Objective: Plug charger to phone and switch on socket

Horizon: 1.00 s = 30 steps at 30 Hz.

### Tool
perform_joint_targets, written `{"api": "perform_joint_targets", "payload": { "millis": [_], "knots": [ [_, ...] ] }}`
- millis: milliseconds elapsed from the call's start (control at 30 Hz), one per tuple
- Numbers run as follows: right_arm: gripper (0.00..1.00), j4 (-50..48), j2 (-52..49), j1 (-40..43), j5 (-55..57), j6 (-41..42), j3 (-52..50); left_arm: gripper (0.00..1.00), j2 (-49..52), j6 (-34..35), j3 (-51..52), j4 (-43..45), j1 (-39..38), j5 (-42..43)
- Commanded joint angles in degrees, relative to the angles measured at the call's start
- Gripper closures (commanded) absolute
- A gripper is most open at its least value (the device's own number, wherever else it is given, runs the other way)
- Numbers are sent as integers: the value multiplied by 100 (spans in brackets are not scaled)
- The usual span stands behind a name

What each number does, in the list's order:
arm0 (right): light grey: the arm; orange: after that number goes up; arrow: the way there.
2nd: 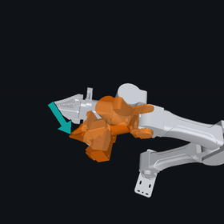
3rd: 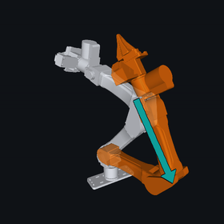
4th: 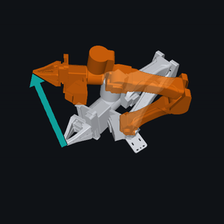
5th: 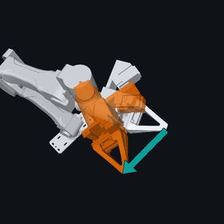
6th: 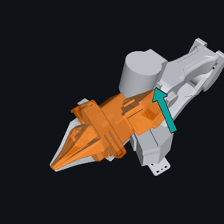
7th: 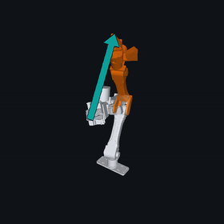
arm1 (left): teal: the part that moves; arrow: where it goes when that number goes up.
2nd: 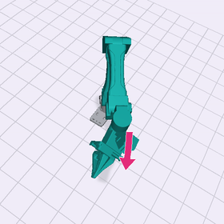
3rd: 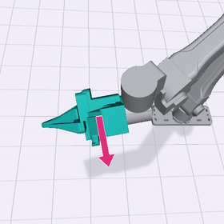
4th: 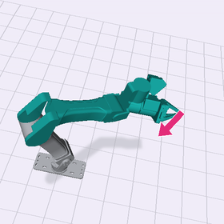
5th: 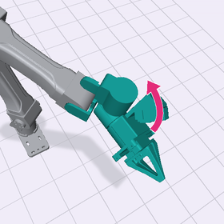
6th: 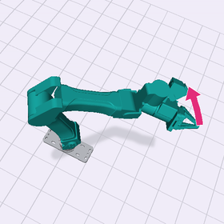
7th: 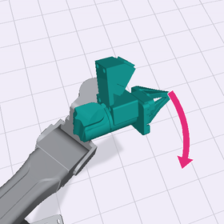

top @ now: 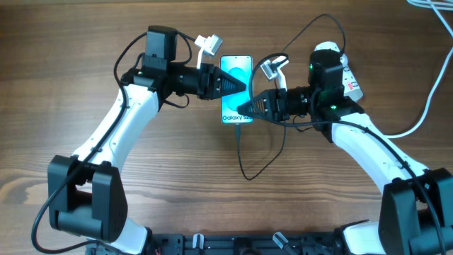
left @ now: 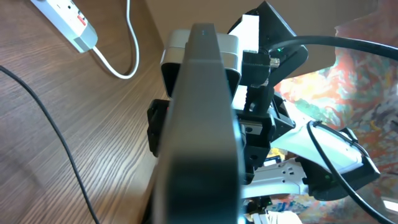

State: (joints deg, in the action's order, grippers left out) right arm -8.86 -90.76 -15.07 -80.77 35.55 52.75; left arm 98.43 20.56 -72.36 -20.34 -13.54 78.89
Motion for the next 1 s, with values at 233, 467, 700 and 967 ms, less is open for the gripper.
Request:
{"api": "perform_joint_targets", "payload": {
  "millis": [233, 467, 700, 967],
  "knots": [
    [96, 20, 22, -11, 601, -411, 111, 47, -50, 302, 4, -87, 33, -1036],
    [96, 1902, 22, -9, 2039, -1578, 111, 40, -50, 234, 4, -278, 282, -1823],
    [96, 3084, 22, -9, 4205, -2052, 111, 38, -50, 234, 4, -1193, 343, -4258],
    [96, 3506, -35, -9, 5167, -2188, 111, 0, -50, 234, 4, -1878, 343, -6321]
  ]
}}
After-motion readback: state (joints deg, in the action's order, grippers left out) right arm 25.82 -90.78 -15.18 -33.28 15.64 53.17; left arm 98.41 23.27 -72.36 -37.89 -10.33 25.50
